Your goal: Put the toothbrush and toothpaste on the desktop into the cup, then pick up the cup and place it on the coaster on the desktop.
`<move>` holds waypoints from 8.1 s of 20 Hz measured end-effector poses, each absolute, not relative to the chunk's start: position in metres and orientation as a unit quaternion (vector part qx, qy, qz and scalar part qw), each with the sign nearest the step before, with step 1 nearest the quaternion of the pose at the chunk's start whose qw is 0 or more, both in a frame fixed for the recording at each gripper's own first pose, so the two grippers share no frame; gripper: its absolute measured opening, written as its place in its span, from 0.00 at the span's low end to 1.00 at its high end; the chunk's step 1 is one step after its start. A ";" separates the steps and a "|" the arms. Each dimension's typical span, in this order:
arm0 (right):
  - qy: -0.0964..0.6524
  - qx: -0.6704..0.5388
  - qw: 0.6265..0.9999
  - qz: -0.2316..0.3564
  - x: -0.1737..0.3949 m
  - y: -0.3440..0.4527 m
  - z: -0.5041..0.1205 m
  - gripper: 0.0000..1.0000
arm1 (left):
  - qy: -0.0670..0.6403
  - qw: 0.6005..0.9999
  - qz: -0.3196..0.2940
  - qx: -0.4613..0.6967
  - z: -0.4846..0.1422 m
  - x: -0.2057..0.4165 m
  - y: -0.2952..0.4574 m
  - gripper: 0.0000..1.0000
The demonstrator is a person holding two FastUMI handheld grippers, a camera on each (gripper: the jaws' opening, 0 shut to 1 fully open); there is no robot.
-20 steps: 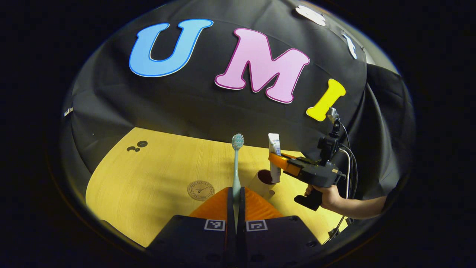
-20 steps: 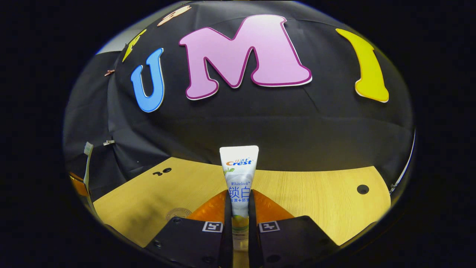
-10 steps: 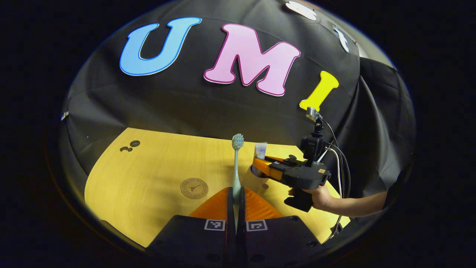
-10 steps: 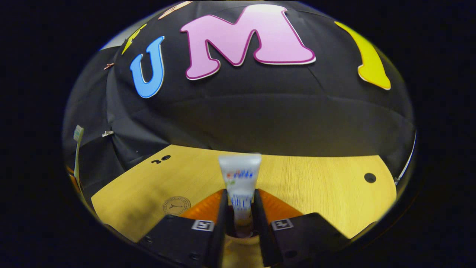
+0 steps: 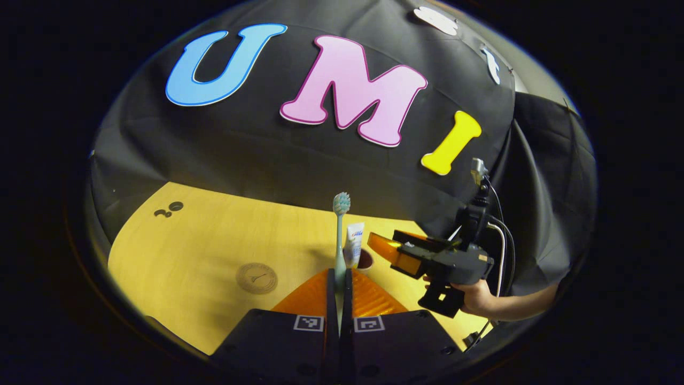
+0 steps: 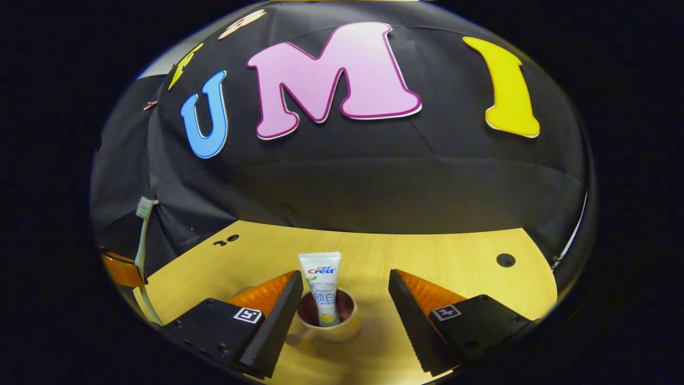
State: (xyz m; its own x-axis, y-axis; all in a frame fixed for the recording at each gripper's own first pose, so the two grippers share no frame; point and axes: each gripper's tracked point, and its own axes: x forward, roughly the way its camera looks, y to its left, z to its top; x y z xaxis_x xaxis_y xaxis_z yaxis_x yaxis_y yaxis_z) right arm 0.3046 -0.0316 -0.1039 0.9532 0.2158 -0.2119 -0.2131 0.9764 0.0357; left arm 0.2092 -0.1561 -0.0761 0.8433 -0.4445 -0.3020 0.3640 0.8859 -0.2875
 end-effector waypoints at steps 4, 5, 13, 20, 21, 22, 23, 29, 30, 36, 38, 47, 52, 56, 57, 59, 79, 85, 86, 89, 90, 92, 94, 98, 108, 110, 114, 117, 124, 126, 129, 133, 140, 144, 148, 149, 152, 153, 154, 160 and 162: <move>0.113 0.014 0.990 0.081 0.288 -0.065 -0.098 0.98 | 0.126 0.952 -0.253 -0.113 -0.054 0.233 -0.188 0.06; 0.115 0.015 0.990 0.076 0.282 -0.072 -0.097 0.98 | 0.115 0.951 -0.265 -0.109 -0.050 0.240 -0.195 0.06; 0.125 0.014 0.991 0.042 0.257 -0.114 -0.102 0.98 | 0.039 0.938 -0.330 -0.096 -0.047 0.292 -0.259 0.06; 0.117 0.007 0.993 0.016 0.246 -0.131 -0.105 0.98 | -0.006 0.935 -0.343 -0.089 -0.067 0.329 -0.288 0.06; 0.116 0.010 0.993 0.014 0.243 -0.131 -0.107 0.98 | -0.010 0.935 -0.342 -0.093 -0.070 0.332 -0.289 0.06; 0.116 0.011 0.993 0.013 0.242 -0.131 -0.108 0.98 | -0.013 0.935 -0.341 -0.097 -0.073 0.337 -0.289 0.06; 0.116 0.011 0.993 0.011 0.240 -0.132 -0.110 0.98 | -0.016 0.935 -0.341 -0.101 -0.076 0.339 -0.290 0.06; 0.132 0.008 0.991 0.012 0.230 -0.132 -0.129 0.98 | -0.020 0.935 -0.338 -0.103 -0.092 0.343 -0.289 0.07; 0.135 0.009 0.991 0.012 0.229 -0.132 -0.133 0.98 | -0.024 0.936 -0.336 -0.102 -0.094 0.344 -0.288 0.08; 0.142 0.009 0.990 0.012 0.228 -0.130 -0.143 0.98 | -0.018 0.939 -0.331 -0.090 -0.117 0.346 -0.292 0.17; 0.144 0.008 0.989 0.012 0.228 -0.130 -0.146 0.98 | -0.015 0.941 -0.326 -0.085 -0.122 0.345 -0.290 0.34; 0.155 0.024 0.987 0.022 0.234 -0.114 -0.142 0.98 | 0.020 0.952 -0.292 -0.093 -0.123 0.310 -0.247 0.93; 0.169 0.026 0.985 0.029 0.243 -0.094 -0.129 0.98 | 0.048 0.961 -0.255 -0.093 -0.134 0.280 -0.197 0.95; 0.187 0.042 0.981 0.040 0.253 -0.071 -0.124 0.98 | 0.082 0.963 -0.232 -0.108 -0.143 0.254 -0.159 0.97; 0.191 0.040 0.980 0.039 0.254 -0.066 -0.125 0.98 | 0.088 0.965 -0.222 -0.107 -0.146 0.249 -0.149 0.98; 0.213 0.048 0.975 0.048 0.257 -0.049 -0.130 0.98 | 0.094 0.969 -0.202 -0.103 -0.147 0.238 -0.129 0.98; 0.521 0.135 0.842 -0.007 0.272 0.019 -0.236 0.98 | 0.138 0.980 -0.030 -0.140 -0.163 0.138 0.061 0.98; 0.553 0.139 0.822 -0.024 0.287 0.025 -0.249 0.96 | 0.166 0.976 -0.013 -0.143 -0.183 0.120 0.071 0.98; 0.557 0.139 0.818 -0.027 0.289 0.025 -0.252 0.96 | 0.169 0.975 -0.014 -0.142 -0.184 0.119 0.070 0.98; 0.572 0.136 0.808 -0.027 0.287 0.025 -0.263 0.96 | 0.178 0.973 -0.020 -0.143 -0.189 0.118 0.062 0.98; 0.576 0.132 0.806 -0.027 0.286 0.024 -0.265 0.93 | 0.181 0.973 -0.022 -0.142 -0.191 0.118 0.059 0.98; 0.582 0.132 0.802 -0.027 0.284 0.022 -0.268 0.82 | 0.185 0.972 -0.025 -0.141 -0.194 0.119 0.053 0.98; 0.583 0.137 0.800 -0.025 0.286 0.023 -0.268 0.72 | 0.189 0.971 -0.031 -0.143 -0.194 0.118 0.047 0.98; 0.587 0.143 0.796 -0.019 0.285 0.027 -0.270 0.45 | 0.198 0.969 -0.037 -0.143 -0.197 0.119 0.036 0.98; 0.588 0.083 0.805 -0.010 0.274 0.019 -0.273 0.27 | 0.214 0.965 -0.044 -0.146 -0.203 0.110 0.022 0.98; 0.584 0.078 0.808 -0.005 0.272 0.018 -0.269 0.28 | 0.216 0.964 -0.044 -0.147 -0.204 0.110 0.024 0.98; 0.575 0.056 0.816 -0.008 0.270 0.016 -0.269 0.24 | 0.220 0.963 -0.043 -0.150 -0.206 0.109 0.025 0.98; 0.571 0.050 0.819 -0.010 0.271 0.017 -0.267 0.24 | 0.219 0.963 -0.041 -0.149 -0.206 0.109 0.028 0.98; 0.556 0.035 0.831 -0.002 0.279 0.034 -0.250 0.24 | 0.223 0.961 -0.031 -0.158 -0.209 0.102 0.034 0.98; 0.552 0.030 0.833 0.005 0.284 0.047 -0.244 0.23 | 0.223 0.962 -0.028 -0.157 -0.210 0.095 0.041 0.98; 0.549 0.017 0.836 0.023 0.290 0.073 -0.237 0.24 | 0.222 0.962 -0.022 -0.157 -0.208 0.097 0.048 0.98; 0.549 0.004 0.834 0.048 0.296 0.112 -0.234 0.24 | 0.222 0.960 -0.013 -0.169 -0.209 0.093 0.049 0.98; 0.564 -0.029 0.821 0.078 0.295 0.162 -0.249 0.24 | 0.227 0.953 0.021 -0.201 -0.216 0.087 0.050 0.97; 0.573 -0.051 0.813 0.093 0.292 0.188 -0.261 0.24 | 0.225 0.950 0.035 -0.215 -0.216 0.086 0.050 0.98; 0.579 -0.068 0.807 0.097 0.292 0.202 -0.273 0.23 | 0.221 0.949 0.040 -0.221 -0.217 0.086 0.051 0.98; 0.581 -0.070 0.805 0.097 0.292 0.203 -0.274 0.23 | 0.221 0.949 0.041 -0.221 -0.217 0.086 0.052 0.98; 0.587 -0.078 0.801 0.092 0.292 0.208 -0.279 0.23 | 0.221 0.948 0.042 -0.223 -0.217 0.085 0.051 0.98; 0.589 -0.081 0.799 0.092 0.292 0.209 -0.279 0.24 | 0.222 0.949 0.042 -0.222 -0.218 0.086 0.051 0.98; 0.589 -0.083 0.799 0.089 0.292 0.210 -0.279 0.23 | 0.223 0.949 0.042 -0.221 -0.217 0.085 0.052 0.98; 0.592 -0.053 0.798 0.101 0.287 0.220 -0.269 0.41 | 0.220 0.950 0.044 -0.216 -0.214 0.085 0.054 0.98; 0.586 -0.048 0.802 0.103 0.283 0.215 -0.258 0.49 | 0.218 0.951 0.041 -0.215 -0.213 0.085 0.054 0.98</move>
